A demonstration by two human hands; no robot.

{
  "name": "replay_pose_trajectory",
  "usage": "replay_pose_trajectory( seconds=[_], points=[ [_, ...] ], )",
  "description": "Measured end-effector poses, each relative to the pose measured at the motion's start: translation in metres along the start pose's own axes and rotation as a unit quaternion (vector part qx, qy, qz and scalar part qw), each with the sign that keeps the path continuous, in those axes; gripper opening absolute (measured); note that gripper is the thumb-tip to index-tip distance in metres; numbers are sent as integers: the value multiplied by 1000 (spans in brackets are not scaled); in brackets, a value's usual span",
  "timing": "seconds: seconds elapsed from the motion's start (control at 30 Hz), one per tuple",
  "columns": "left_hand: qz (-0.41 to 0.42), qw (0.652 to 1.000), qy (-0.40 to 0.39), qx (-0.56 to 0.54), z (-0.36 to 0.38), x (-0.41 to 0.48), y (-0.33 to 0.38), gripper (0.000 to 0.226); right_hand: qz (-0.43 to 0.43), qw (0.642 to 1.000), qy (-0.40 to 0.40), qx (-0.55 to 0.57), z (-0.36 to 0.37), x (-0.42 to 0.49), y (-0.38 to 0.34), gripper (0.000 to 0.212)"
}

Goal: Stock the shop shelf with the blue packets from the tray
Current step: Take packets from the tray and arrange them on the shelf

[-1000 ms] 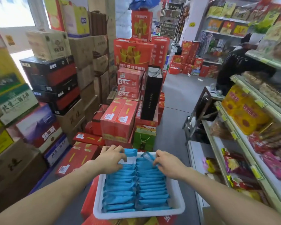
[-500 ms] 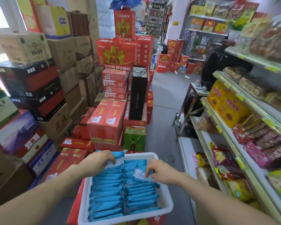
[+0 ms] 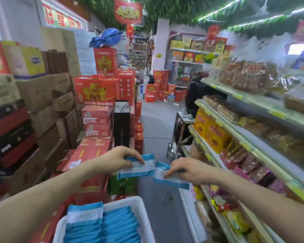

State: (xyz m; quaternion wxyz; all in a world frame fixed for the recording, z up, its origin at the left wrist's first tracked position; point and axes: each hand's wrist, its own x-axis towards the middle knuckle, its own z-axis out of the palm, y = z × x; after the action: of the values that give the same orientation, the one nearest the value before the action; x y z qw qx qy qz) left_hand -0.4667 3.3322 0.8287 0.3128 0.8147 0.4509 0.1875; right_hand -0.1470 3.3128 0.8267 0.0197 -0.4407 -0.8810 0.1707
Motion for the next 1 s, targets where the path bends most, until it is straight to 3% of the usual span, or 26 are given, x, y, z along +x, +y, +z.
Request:
replay_pose_trajectory(
  seconds=[0.17,0.4,0.57,0.7,0.83,1.0],
  points=[
    [131,991,-37,8,5,105,140,43,119,990,54,-46,-142,-129,39,53],
    [357,922,-145,29,58,220,373,33,292,941,163,-54,-250,-377,56,40],
    [438,877,-195,15,130,256,517,41,415,877,241,-35,-264,-539,77,58],
    [478,849,-226,14,186,267,598,37,478,824,304,-13,-253,-635,101,55],
    [491,834,-252,6,234,274,652,38,534,795,288,-17,-245,-687,135,48],
    [490,825,-282,3,275,285,688,37,564,783,260,-39,-241,-718,179,50]
  ],
)
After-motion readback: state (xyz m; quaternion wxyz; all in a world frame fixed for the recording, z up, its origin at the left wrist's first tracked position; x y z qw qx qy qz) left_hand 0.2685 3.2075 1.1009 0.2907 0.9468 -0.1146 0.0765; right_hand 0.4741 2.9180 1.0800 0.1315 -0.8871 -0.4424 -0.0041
